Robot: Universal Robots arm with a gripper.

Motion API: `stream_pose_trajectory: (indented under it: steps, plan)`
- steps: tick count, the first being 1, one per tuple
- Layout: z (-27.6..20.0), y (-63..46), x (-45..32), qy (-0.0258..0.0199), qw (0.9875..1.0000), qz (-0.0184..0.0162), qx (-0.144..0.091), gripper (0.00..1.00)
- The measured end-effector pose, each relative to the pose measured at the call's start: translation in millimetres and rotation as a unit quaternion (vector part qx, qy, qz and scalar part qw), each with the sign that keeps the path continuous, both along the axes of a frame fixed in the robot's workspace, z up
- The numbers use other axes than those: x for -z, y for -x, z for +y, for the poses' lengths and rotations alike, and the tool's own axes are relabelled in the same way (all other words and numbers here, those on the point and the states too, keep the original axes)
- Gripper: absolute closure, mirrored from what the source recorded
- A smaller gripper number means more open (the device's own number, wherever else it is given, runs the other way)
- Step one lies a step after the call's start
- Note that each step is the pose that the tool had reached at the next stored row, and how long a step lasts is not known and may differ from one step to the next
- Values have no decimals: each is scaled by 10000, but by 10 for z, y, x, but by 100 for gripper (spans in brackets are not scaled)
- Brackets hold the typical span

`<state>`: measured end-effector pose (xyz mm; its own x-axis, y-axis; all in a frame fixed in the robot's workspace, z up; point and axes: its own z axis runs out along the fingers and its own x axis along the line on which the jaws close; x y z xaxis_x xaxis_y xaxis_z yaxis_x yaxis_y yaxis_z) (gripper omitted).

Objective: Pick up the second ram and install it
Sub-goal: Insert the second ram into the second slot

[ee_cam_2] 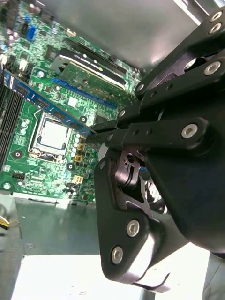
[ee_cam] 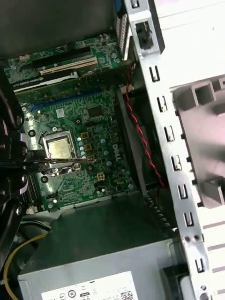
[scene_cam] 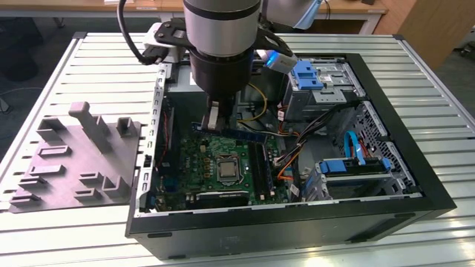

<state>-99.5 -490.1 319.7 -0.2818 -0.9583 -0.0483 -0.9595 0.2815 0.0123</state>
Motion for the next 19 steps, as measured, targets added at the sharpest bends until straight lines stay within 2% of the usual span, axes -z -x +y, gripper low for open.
stream_pose_trajectory:
  steps: [5, 8, 10, 14, 19]
  plan:
    - [0, 0, 8, 0, 9990, 0, 457, 86]
    - [0, 0, 13, 0, 9974, 0, 726, 86]
    - [0, 0, 17, 0, 9958, 0, 914, 86]
    - [0, 0, 22, 0, 9919, 0, 1269, 86]
    - [0, 0, 29, 0, 9851, 0, 1722, 86]
